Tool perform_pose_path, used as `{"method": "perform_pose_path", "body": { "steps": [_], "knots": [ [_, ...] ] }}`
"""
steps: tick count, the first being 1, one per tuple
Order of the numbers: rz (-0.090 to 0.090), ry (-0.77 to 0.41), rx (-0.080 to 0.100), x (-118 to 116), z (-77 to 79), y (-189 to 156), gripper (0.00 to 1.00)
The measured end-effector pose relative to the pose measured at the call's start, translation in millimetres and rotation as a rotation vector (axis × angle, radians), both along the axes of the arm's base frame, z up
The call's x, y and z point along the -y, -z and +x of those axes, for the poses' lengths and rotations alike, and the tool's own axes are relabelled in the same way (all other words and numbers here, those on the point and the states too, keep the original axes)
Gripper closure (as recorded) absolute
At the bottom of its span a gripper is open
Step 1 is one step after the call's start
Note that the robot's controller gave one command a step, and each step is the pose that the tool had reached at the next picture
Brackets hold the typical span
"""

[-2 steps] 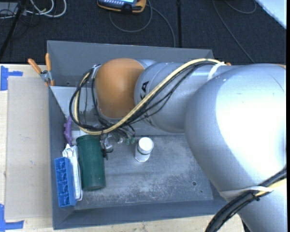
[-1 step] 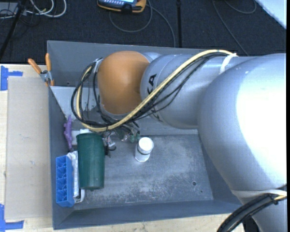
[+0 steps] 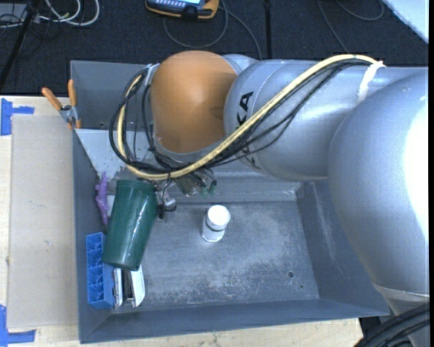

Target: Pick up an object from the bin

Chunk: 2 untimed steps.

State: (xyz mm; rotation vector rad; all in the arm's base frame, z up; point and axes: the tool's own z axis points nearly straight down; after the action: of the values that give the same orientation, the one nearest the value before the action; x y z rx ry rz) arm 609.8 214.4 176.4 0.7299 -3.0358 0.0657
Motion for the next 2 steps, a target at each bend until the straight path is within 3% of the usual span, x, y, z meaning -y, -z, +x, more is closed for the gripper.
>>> {"method": "perform_pose_path", "body": {
  "steps": [1,2],
  "knots": [
    [-0.001,-0.001,-0.003,0,0.4,-13,1.0],
    [0.001,-0.148,-0.006,-1,-20.1,-52,1.0]
  ]
}}
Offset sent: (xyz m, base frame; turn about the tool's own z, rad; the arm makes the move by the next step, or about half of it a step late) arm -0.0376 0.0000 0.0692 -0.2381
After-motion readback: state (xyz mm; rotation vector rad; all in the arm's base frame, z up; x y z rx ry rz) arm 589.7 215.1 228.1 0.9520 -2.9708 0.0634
